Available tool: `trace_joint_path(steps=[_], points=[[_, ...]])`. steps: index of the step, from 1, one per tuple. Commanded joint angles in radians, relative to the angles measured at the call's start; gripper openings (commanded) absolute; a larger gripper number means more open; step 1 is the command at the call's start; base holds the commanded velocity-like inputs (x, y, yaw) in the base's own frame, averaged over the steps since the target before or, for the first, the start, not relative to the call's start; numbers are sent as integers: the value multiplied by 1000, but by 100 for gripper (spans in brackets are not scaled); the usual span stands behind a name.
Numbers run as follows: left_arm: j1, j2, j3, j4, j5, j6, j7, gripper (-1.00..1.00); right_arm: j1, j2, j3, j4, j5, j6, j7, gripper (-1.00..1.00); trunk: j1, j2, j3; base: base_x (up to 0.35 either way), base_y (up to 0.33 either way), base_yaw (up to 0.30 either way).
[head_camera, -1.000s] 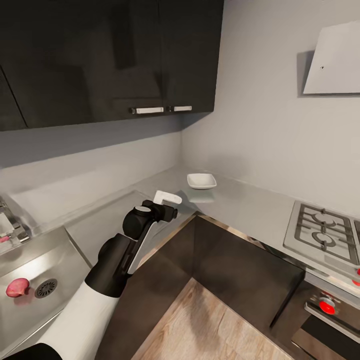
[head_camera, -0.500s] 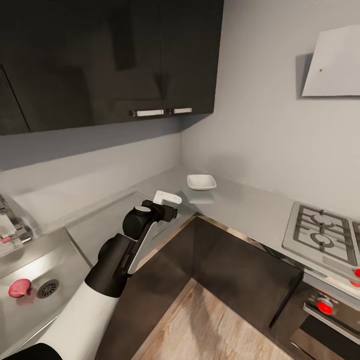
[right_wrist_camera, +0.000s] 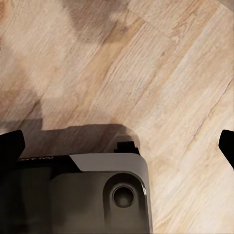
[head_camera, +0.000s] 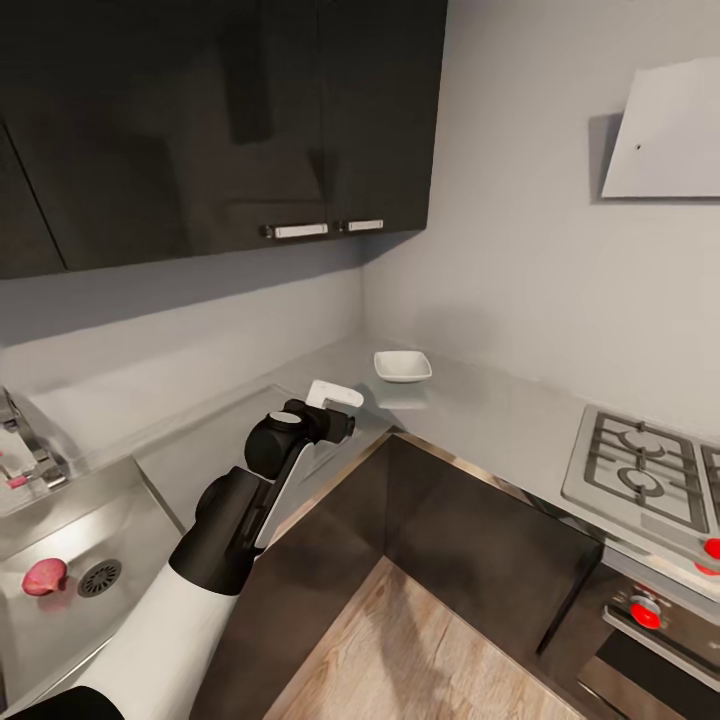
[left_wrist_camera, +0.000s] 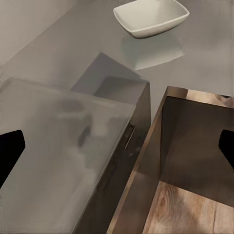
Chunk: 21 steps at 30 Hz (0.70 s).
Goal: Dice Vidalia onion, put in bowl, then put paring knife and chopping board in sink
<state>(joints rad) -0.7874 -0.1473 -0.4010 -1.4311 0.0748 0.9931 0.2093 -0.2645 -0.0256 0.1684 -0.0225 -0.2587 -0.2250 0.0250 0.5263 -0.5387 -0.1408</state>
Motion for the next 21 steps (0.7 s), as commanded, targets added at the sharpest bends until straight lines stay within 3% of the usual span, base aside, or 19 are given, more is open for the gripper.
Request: trace_joint_path(steps=[1,21], points=[[-1,0,-1,-1,8,4,8,100,-1,0,8,1,-11,-4,3,100,-4,6,1,0,0,0],[-1,0,-1,-1,8,5,9,100,-1,7,7,1,-13,-2,4,100,-76,139,61,0,0,0]])
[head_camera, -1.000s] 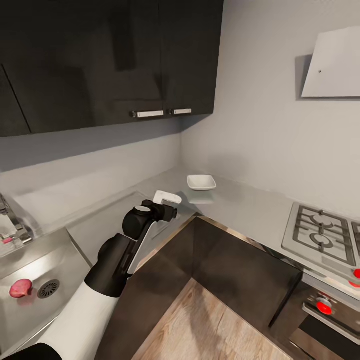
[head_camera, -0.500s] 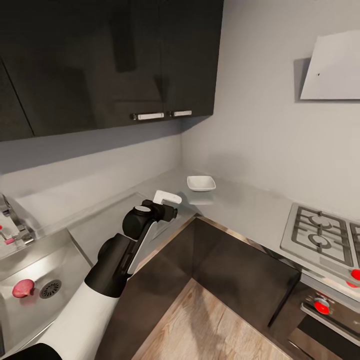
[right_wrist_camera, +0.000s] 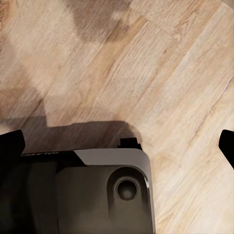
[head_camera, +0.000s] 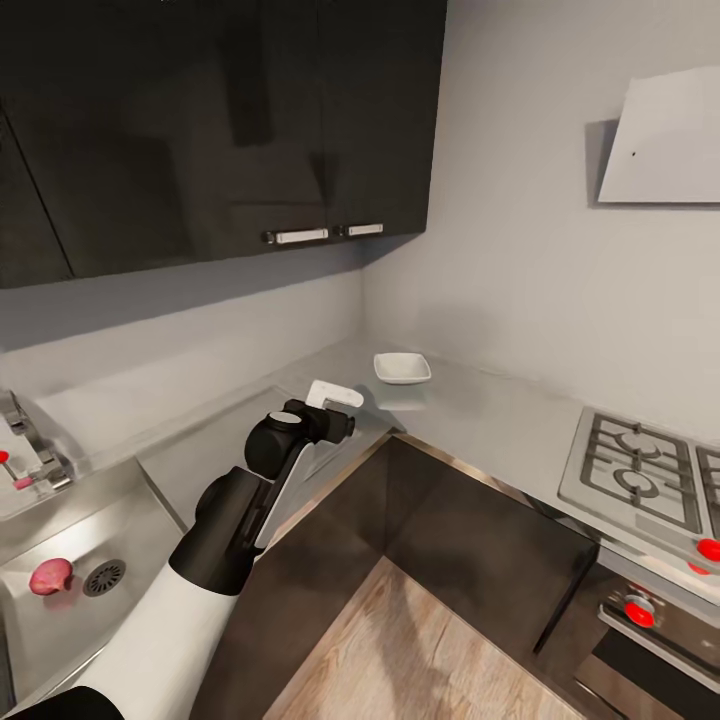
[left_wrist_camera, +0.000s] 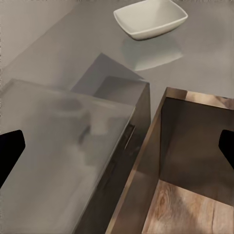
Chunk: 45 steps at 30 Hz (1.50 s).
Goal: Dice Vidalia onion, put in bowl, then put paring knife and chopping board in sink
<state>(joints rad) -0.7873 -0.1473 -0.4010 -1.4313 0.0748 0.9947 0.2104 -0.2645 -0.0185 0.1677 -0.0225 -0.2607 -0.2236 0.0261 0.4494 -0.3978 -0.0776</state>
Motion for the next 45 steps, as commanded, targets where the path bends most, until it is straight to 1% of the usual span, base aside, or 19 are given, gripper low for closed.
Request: trace_joint_path(steps=[1,9,18,28,33,39,45], points=[[-1,0,-1,-1,8,4,8,100,-1,0,8,1,-10,-4,3,100,1,-2,-2,0,0,0],[-1,3,-1,0,8,7,7,100,-1,-1,8,1,-9,-2,6,100,1,-2,-3,0,0,0],[-1,2,-4,0,9,7,7,100,-1,0,8,1,-9,0,5,100,1,-2,-14,30,0,0],[-1,2,-4,-1,8,7,7,100,-1,3,9,2,-9,0,6,100,1,-2,-27,299,0,0],[-1,2,-4,-1,8,7,7,100,-1,3,9,2,-9,0,6,100,1,-2,-29,342,0,0],[-1,2,-24,0,8,7,7,100,-1,3,9,3,-9,0,6,100,1,-2,-29,324,-52,0],[-1,2,-28,0,8,7,7,100,-1,6,9,3,-9,0,7,100,1,-2,-29,264,-191,-114]])
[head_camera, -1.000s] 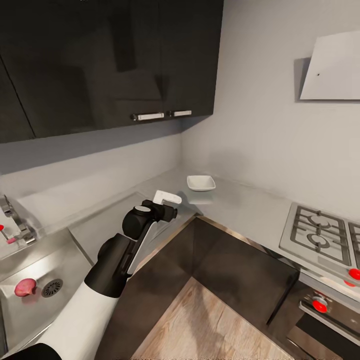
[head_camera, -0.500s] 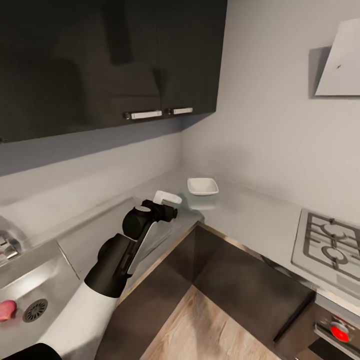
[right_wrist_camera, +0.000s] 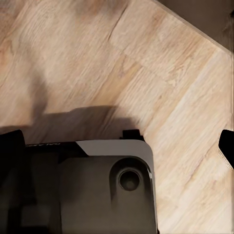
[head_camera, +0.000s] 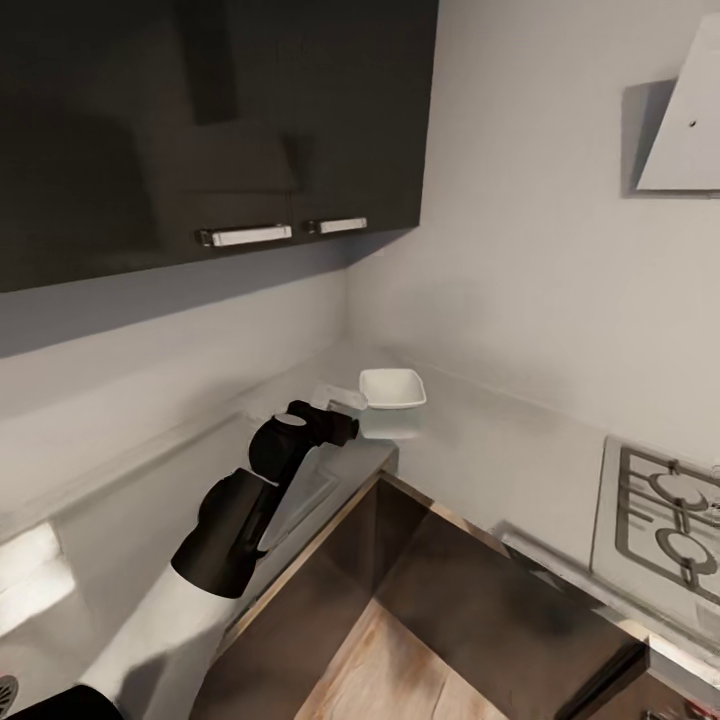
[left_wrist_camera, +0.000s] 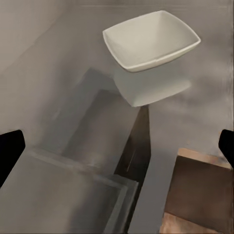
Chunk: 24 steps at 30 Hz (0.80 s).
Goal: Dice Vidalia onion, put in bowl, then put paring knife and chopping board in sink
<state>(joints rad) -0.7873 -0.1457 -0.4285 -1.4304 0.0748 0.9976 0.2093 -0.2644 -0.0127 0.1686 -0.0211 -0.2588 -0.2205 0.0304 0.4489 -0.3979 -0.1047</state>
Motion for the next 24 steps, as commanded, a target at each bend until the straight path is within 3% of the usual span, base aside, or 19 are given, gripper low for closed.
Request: trace_joint_path(steps=[1,9,16,20,24], points=[[-1,0,-1,-1,8,4,9,100,-1,0,8,1,-10,-3,3,100,1,-2,-2,212,-159,-229],[-1,0,-2,-2,8,4,9,100,-1,1,8,1,-11,-3,3,100,1,-2,-2,55,-41,-215],[-1,0,-2,-4,8,4,9,100,-1,1,8,1,-9,-7,6,100,1,-2,-2,3,-2,-34],[-1,0,-3,-4,8,4,9,100,-1,-1,10,1,-6,-11,41,100,1,-2,-2,0,0,-1],[0,5,-9,4,5,4,9,100,0,19,13,3,15,-12,63,100,1,-2,-2,0,0,0]])
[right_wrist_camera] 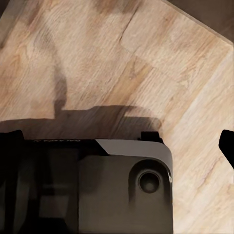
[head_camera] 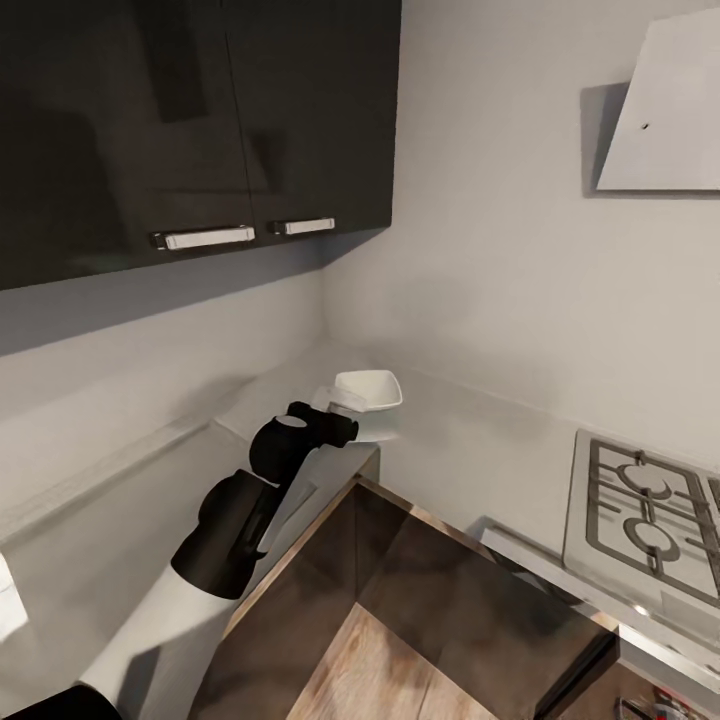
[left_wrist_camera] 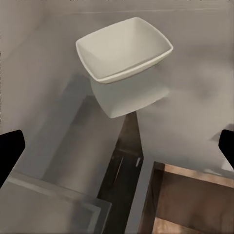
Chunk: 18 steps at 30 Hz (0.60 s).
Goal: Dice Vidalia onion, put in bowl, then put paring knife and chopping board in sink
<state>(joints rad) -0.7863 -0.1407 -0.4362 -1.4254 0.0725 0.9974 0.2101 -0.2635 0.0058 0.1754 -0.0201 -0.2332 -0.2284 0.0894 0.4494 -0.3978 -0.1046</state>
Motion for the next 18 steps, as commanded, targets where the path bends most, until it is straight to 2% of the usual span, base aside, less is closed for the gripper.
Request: trace_joint_path(steps=[1,6,10,18], points=[[-1,0,-1,-1,8,4,8,100,-1,0,7,2,-11,-4,10,100,1,-2,-2,0,0,0],[1,9,-1,-3,8,4,8,100,-1,23,7,2,-8,-5,-16,100,1,-2,-2,0,0,0],[2,11,-1,-3,10,4,8,100,-1,29,7,2,-2,-4,-25,100,1,-2,-2,0,-45,0],[2,11,-1,-3,9,4,8,100,-1,32,7,2,0,-3,-28,100,1,-2,-2,30,-248,0]])
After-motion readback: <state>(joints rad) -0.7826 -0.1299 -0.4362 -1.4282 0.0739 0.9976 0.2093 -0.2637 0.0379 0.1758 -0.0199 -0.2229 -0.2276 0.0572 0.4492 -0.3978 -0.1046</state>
